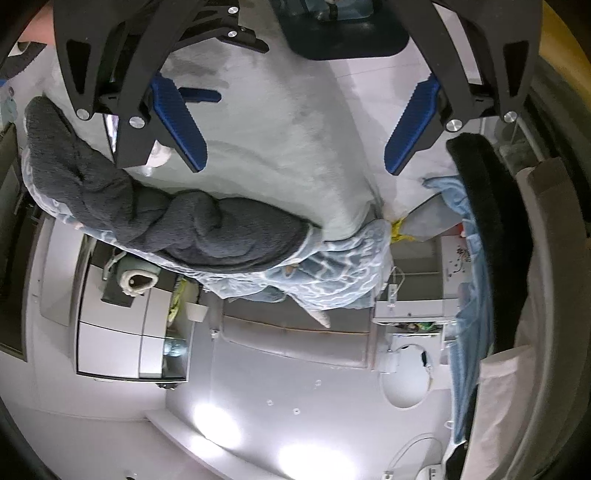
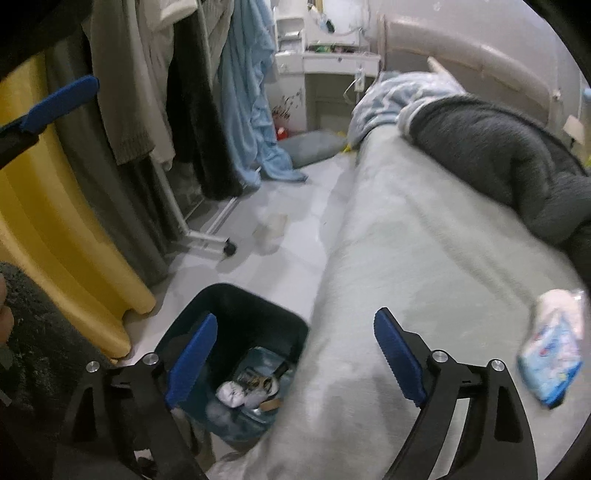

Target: Collect trash

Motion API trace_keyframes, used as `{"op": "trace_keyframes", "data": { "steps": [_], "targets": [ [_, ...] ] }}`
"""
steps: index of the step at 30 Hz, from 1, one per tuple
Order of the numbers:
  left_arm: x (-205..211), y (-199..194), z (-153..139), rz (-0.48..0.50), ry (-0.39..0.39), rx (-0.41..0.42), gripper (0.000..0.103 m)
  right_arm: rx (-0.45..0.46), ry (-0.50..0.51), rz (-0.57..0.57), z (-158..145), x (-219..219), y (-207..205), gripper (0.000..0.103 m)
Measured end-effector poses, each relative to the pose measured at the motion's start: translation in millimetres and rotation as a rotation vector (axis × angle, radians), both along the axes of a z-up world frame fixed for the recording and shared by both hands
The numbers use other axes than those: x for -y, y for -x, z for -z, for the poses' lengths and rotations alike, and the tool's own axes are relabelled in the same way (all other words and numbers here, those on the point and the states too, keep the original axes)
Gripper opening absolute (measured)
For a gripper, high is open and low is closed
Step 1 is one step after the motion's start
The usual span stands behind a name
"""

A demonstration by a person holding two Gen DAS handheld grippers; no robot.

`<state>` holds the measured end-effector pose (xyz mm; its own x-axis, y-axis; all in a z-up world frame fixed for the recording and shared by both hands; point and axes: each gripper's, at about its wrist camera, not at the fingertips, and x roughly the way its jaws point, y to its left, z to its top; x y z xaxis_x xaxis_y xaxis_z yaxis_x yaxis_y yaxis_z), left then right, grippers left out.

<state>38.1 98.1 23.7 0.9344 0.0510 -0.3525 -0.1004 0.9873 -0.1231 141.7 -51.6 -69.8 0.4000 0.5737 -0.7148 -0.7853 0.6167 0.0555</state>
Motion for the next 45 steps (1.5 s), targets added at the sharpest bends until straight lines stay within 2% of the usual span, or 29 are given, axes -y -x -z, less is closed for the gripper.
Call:
{"op": "trace_keyframes", "data": {
  "steps": [7, 14, 23, 25, 29, 34, 39, 45],
  "targets": [
    [21, -13, -2, 0.052, 0.008, -0.007, 0.099, 0.059, -0.041, 0.081, -17, 44, -10, 0.092],
    [39, -31, 2, 0.117, 0.001, -0.023, 0.099, 0.062, -0.058, 0.226, -11, 84, -23, 0.092],
    [58, -54, 15, 0.179, -0.013, -0.033, 0.099, 0.123, -0.062, 0.421, -15, 111, -35, 0.092],
    [60, -59, 19, 0.188, -0.012, -0.038, 0.099, 0.14, -0.062, 0.472, -14, 116, -39, 0.095],
    [58, -65, 24, 0.192, -0.004, -0.049, 0.099, 0.152, -0.078, 0.553, -9, 123, -47, 0.097],
    [56, -74, 29, 0.193, -0.003, -0.063, 0.099, 0.183, -0.05, 0.642, -2, 127, -60, 0.097],
    [57, -88, 38, 0.203, 0.002, -0.086, 0.099, 0.179, -0.027, 0.734, 7, 142, -75, 0.098],
    [63, -102, 54, 0.227, 0.013, -0.112, 0.099, 0.121, -0.054, 0.783, 18, 154, -88, 0.098]
  ]
}}
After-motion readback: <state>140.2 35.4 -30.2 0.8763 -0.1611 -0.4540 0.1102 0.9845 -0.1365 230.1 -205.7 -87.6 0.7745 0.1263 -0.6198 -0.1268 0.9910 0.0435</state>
